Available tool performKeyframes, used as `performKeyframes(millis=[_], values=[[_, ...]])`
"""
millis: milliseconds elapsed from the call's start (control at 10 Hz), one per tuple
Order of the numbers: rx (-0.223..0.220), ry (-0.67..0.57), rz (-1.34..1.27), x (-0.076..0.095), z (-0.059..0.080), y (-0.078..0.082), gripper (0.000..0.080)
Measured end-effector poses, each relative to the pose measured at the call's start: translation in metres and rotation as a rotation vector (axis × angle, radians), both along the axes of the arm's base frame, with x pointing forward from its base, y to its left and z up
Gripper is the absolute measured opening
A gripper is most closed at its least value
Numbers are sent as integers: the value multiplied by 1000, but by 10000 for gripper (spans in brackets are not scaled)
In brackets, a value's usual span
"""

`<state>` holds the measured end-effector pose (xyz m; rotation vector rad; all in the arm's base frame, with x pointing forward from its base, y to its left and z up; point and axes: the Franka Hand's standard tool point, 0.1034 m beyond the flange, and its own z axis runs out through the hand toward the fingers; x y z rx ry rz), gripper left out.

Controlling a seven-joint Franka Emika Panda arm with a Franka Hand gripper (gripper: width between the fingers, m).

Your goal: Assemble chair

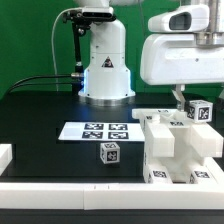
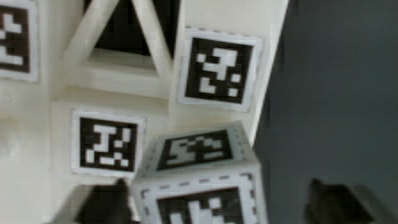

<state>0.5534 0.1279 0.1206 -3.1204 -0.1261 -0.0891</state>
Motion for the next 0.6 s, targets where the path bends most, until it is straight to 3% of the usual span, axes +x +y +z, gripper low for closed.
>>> performKeyframes(millis=[100,200,600], values=[[5,2,-92,0,0,0,278],[7,2,-125,0,0,0,282],[72,-12,-736,1,0,5,282]])
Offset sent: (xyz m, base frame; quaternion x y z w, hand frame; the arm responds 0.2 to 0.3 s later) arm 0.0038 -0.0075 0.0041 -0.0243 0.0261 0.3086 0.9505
